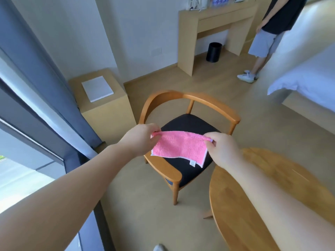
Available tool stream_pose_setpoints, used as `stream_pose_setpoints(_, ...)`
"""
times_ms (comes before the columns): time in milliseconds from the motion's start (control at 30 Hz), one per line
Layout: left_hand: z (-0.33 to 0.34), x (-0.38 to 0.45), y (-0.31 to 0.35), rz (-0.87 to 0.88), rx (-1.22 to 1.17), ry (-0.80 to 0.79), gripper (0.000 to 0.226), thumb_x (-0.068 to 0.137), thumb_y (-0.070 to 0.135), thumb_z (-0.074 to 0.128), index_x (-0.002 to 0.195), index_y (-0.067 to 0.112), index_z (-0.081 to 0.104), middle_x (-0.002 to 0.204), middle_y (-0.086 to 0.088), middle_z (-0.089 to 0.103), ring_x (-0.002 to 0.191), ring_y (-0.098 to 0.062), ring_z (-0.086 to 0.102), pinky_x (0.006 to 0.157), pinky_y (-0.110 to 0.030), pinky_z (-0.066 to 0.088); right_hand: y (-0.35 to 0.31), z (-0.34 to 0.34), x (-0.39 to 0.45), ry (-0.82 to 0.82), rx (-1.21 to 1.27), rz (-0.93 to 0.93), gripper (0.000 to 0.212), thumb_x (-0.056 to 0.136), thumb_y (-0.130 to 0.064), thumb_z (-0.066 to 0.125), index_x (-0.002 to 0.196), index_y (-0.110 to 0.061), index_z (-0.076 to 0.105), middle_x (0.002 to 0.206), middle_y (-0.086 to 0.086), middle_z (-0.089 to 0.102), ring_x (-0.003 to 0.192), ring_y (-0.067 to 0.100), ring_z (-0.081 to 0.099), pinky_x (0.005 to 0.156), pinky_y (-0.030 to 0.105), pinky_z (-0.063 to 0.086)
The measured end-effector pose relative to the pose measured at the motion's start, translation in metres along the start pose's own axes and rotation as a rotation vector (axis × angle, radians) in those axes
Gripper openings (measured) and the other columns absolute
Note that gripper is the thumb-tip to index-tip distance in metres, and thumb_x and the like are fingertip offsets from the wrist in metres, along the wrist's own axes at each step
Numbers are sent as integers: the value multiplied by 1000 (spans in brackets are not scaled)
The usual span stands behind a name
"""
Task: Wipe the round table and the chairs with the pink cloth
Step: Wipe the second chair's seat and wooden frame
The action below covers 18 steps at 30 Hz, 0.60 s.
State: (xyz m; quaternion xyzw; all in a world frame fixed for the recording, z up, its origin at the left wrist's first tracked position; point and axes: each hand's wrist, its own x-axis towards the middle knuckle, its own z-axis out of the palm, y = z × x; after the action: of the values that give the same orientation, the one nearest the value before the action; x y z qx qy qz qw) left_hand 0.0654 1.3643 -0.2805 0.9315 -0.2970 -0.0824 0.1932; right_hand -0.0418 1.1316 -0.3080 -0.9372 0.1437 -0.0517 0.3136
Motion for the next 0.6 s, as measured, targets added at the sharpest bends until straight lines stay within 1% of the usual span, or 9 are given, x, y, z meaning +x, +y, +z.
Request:
stream_pose_setpoints(133, 19, 40, -29, -29, -73, -17, 14, 96, 28, 53, 106, 22, 60, 93, 9, 59, 81, -9, 58, 64, -13, 41, 10, 23, 32, -29, -4, 59, 29, 96, -18, 56, 124, -17, 62, 119, -1, 66, 108, 14, 61, 86, 23, 48)
stream_pose_setpoints(233, 39, 69, -46, -70, -121, -52, 3, 96, 28, 53, 99, 29, 54, 93, 9, 58, 78, -7, 57, 61, -11, 40, 26, 39, 60, -58, -1, 78, 29, 95, -17, 57, 123, -17, 63, 119, -1, 66, 108, 15, 61, 86, 23, 48)
stream_pose_setpoints(333, 59, 93, -60, -128, -151, -76, 8, 98, 24, 51, 98, 32, 50, 95, 10, 55, 81, -8, 55, 59, -8, 36, 41, 59, 89, -94, -2, 78, 26, 95, -16, 56, 120, -16, 64, 114, -1, 67, 103, 13, 61, 83, 22, 48)
stream_pose_setpoints(367, 65, 100, -65, -157, -163, -78, 10, 98, 22, 50, 99, 33, 49, 97, 10, 55, 83, -9, 55, 59, -8, 35, 44, 66, 99, -110, 7, 75, 25, 95, -15, 56, 118, -16, 65, 111, -1, 67, 97, 11, 60, 81, 20, 48)
stream_pose_setpoints(400, 71, 107, -72, -196, -175, -79, 12, 98, 21, 50, 101, 32, 49, 98, 10, 54, 85, -9, 55, 59, -8, 35, 47, 73, 111, -136, 12, 71, 23, 95, -15, 56, 116, -16, 65, 108, -2, 67, 92, 8, 58, 76, 15, 47)
stream_pose_setpoints(467, 82, 121, -85, -273, -199, -95, 15, 97, 18, 49, 107, 29, 51, 100, 9, 54, 87, -10, 55, 60, -9, 36, 52, 89, 135, -184, 24, 70, 20, 95, -15, 56, 113, -17, 66, 98, -5, 65, 82, 2, 53, 65, 7, 39)
stream_pose_setpoints(533, 92, 135, -100, -332, -206, -123, 21, 96, 19, 50, 116, 26, 51, 102, 10, 53, 90, -11, 55, 63, -11, 37, 57, 104, 158, -237, 35, 69, 18, 95, -15, 55, 109, -18, 67, 87, -11, 60, 75, 0, 54, 58, 4, 35)
stream_pose_setpoints(600, 102, 149, -115, -379, -204, -131, 23, 95, 20, 51, 118, 24, 52, 100, 10, 53, 90, -11, 56, 64, -12, 38, 64, 119, 180, -271, 52, 73, 16, 95, -13, 55, 104, -19, 67, 81, -14, 56, 74, 0, 57, 56, 6, 39)
